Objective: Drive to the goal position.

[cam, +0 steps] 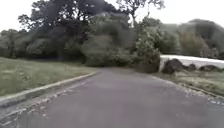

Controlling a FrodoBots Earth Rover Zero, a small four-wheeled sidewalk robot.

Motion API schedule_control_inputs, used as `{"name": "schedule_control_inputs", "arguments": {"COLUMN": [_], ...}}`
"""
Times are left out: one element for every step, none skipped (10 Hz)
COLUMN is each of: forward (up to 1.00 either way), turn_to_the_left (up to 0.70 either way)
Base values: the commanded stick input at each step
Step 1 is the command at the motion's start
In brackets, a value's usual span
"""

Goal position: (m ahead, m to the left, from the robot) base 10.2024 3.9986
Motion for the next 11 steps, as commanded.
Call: {"name": "schedule_control_inputs", "arguments": {"forward": [0.70,0.70,0.70,0.70,0.70,0.70,0.70,0.70,0.70,0.70,0.70], "turn_to_the_left": [0.00,0.00,0.00,0.00,0.00,0.00,0.00,0.00,0.00,0.00,0.00]}}
